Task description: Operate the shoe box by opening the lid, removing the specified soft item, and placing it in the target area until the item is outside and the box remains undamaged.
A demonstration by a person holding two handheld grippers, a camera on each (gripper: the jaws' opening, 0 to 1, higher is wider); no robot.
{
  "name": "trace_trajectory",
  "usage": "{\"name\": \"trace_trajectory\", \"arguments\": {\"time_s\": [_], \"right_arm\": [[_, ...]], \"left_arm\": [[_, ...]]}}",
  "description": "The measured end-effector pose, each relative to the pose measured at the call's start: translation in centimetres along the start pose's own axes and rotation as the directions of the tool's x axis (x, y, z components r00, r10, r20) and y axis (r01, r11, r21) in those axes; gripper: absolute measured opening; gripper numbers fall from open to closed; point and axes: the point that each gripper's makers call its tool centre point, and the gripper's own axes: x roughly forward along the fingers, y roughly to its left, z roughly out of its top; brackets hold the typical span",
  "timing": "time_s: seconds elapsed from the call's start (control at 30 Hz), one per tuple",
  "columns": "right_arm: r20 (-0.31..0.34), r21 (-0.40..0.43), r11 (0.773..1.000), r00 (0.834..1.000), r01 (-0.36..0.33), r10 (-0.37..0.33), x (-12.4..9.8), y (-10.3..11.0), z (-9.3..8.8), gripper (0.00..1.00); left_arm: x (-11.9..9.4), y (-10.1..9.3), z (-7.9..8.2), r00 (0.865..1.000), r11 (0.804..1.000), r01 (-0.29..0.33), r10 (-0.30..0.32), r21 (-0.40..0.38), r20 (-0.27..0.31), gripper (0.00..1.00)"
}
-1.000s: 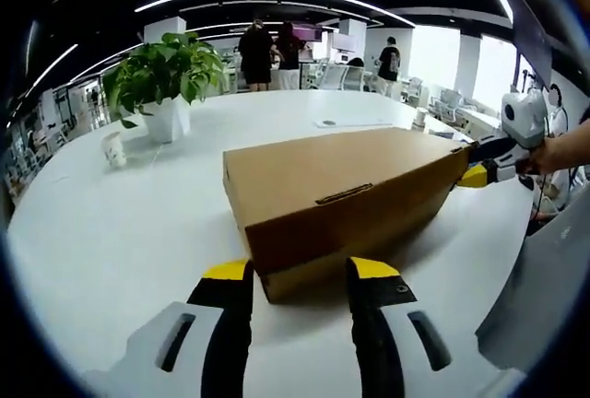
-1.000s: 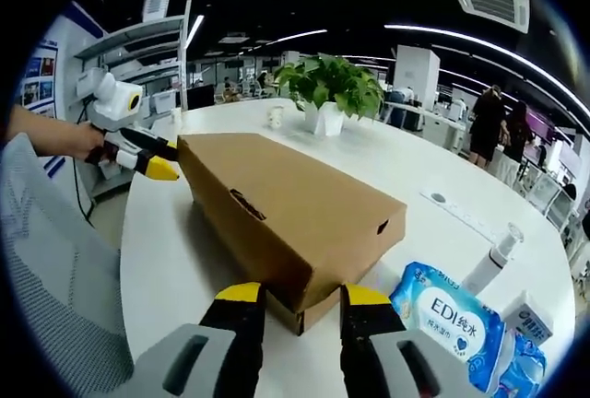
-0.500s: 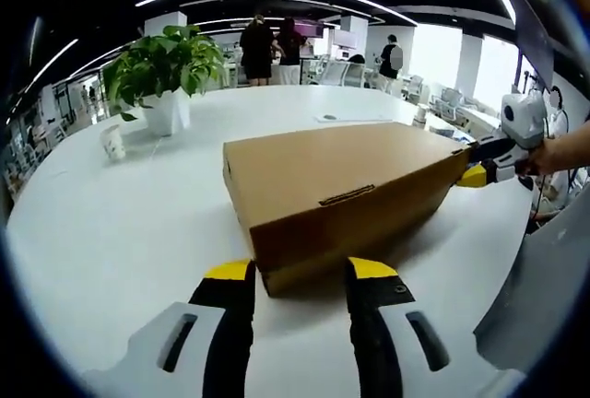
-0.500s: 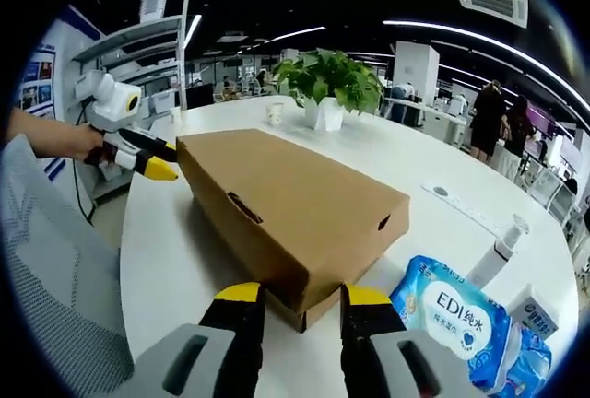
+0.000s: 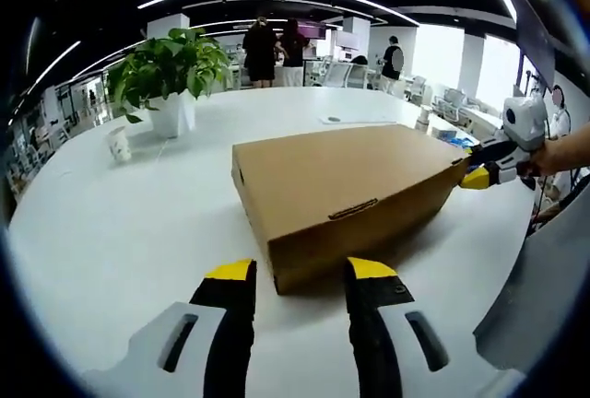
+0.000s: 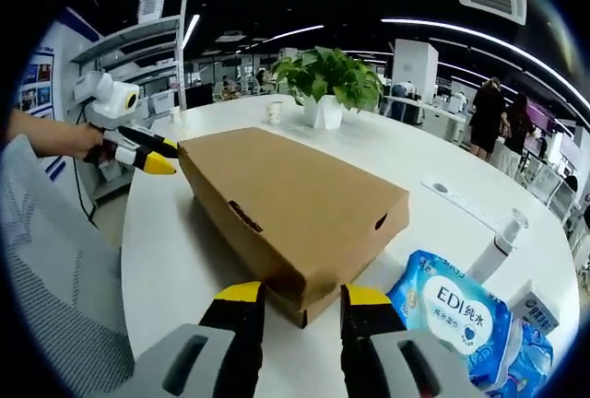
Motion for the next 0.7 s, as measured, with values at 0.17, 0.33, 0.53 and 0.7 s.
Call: {"name": "trace_trajectory", "arguments": {"time_s": [0.17, 0.33, 0.53, 0.7], "right_arm": [[0.009, -0.003, 1.000, 1.000, -0.002, 0.002, -0.3, 0.0, 0.1, 0.30], [0.027, -0.010, 1.000, 1.000, -0.008, 0.009, -0.5, 0.2, 0.6, 0.31], [0.044, -0.016, 1.000, 0.999, -0.005, 0.005, -0.6, 0.0, 1.3, 0.32], [0.065, -0.024, 1.000, 0.998, -0.006, 0.008, -0.6, 0.0, 2.1, 0.32]], "left_arm": [[-0.2, 0.1, 0.3, 1.000, 1.000, -0.002, 0.002, 0.015, 0.003, 0.39], [-0.1, 0.1, 0.5, 1.000, 1.000, 0.000, 0.000, 0.032, 0.003, 0.39], [0.1, 0.0, 0.7, 1.000, 0.999, 0.007, -0.007, 0.045, 0.000, 0.39], [0.3, -0.1, 1.1, 1.000, 0.999, 0.015, -0.016, 0.045, 0.009, 0.38]]}}
